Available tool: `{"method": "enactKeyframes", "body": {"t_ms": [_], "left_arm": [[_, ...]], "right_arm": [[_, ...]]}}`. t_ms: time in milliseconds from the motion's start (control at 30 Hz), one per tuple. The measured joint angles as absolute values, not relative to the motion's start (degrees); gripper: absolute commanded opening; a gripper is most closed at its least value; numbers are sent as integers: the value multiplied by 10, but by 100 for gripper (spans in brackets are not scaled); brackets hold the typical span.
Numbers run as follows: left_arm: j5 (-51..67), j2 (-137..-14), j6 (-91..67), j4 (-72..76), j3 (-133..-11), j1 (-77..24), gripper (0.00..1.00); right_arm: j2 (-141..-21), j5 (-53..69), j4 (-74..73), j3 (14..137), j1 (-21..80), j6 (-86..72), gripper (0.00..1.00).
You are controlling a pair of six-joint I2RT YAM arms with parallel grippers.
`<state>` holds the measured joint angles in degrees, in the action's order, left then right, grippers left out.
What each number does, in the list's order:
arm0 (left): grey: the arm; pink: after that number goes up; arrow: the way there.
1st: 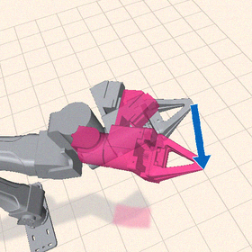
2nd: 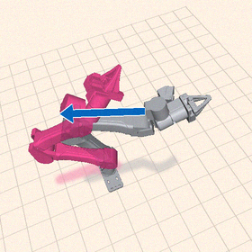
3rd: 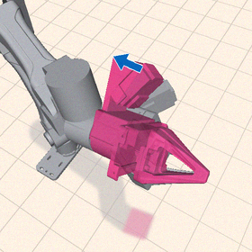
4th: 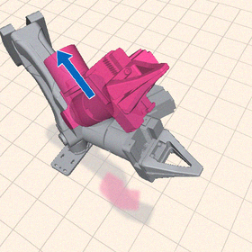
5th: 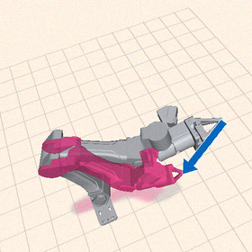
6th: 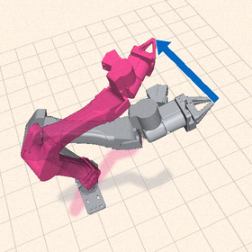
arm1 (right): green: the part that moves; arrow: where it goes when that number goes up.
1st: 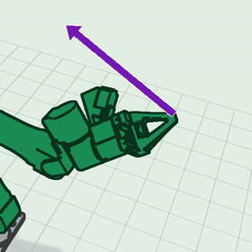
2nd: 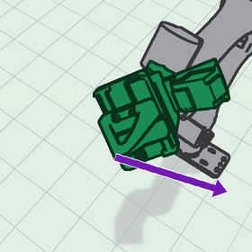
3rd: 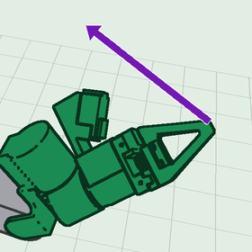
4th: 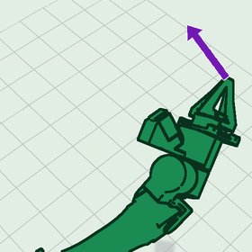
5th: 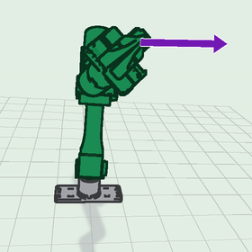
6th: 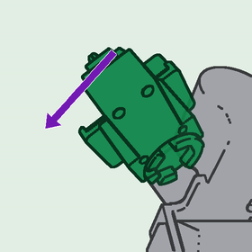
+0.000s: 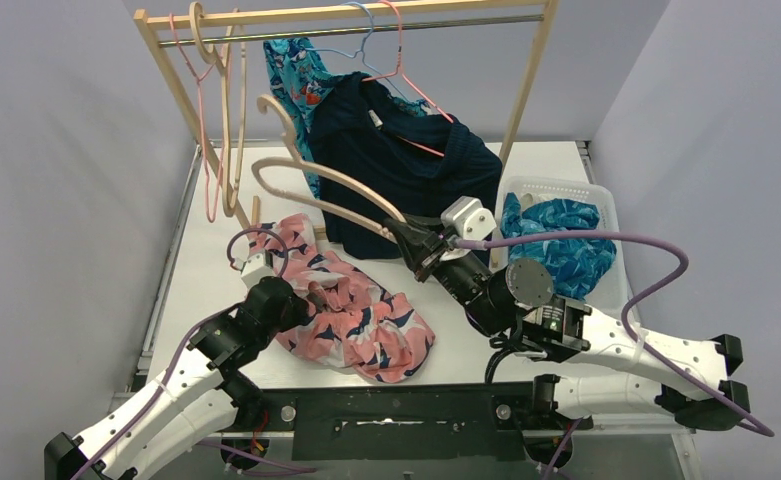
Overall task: Remove the shorts from the hanger
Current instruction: Place the hanger on the clothes rod.
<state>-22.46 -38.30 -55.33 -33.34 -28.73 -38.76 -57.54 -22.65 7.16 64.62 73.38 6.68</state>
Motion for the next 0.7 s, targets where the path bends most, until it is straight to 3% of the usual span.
{"method": "enactKeyframes", "body": {"t_ms": [267, 700], "left_arm": [[-224, -377, -553, -334, -287, -386, 0], [-222, -379, -551, -334, -287, -386, 0]], "right_arm": [[-619, -333, 182, 666, 757, 165, 0], [-656, -345, 300, 682, 781, 219, 0]]}}
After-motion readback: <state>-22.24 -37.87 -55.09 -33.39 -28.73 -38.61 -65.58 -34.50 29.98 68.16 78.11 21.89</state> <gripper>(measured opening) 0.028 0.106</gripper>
